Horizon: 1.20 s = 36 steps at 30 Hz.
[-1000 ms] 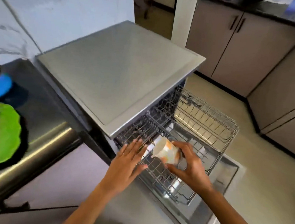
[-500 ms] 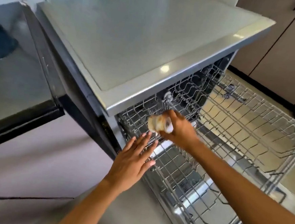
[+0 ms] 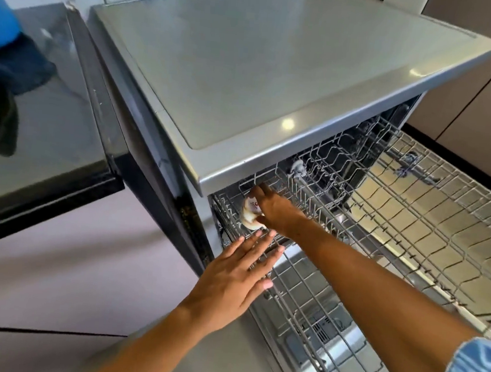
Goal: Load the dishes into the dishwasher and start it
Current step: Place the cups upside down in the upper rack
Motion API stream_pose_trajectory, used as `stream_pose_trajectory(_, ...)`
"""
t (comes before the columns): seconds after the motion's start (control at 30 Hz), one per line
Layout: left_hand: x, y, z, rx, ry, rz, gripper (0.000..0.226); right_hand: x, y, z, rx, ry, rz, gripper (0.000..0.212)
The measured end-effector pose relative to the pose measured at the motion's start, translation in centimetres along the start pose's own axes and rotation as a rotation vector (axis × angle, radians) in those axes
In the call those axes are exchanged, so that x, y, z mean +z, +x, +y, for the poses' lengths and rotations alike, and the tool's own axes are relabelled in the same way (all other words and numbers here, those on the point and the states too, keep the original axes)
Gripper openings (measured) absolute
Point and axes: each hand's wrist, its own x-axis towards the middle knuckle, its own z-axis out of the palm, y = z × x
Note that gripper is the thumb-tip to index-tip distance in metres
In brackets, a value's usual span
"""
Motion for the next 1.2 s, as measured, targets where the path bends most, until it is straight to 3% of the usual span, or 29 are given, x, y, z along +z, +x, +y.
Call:
stream_pose_trajectory(0.4,0.3,0.0,-0.1,0.005,-0.001,0.034,0.052,1.2,0.9,0.1,-0.065,0.052,0.064,0.045)
stream_pose_trajectory(0.6,0.4,0.0,-0.1,-0.009,-0.036,0.015,0.052,1.3,-0.5,1.2,-0.100,-0.047,-0.073,0.075)
stream_pose_trajectory(0.77,0.4,0.0,-0.1,-0.009,-0.028,-0.003,0.051,1.4,-1.3,1.1,-0.101,-0.209,-0.050,0.084)
stream_pose_trajectory(0.87,0.4,-0.1,0.0,-0.014,-0.012,-0.022,0.052,2.1,-4.2,1.8,-0.031,-0.117,0.077,0.076)
stream_pose_trajectory(1.03,-1.2,-0.4,0.8,-0.021,0.040,-0.057,0.054,0.4,-11.9,0.1,0.059,0.052,0.467,0.036)
stream_pose_trajectory(1.2,-8.9,-4.3,4.4,-0.072,-0.031,0.058,0.044,-4.5,-17.7,-6.1,0.115,0.202,0.629,0.026)
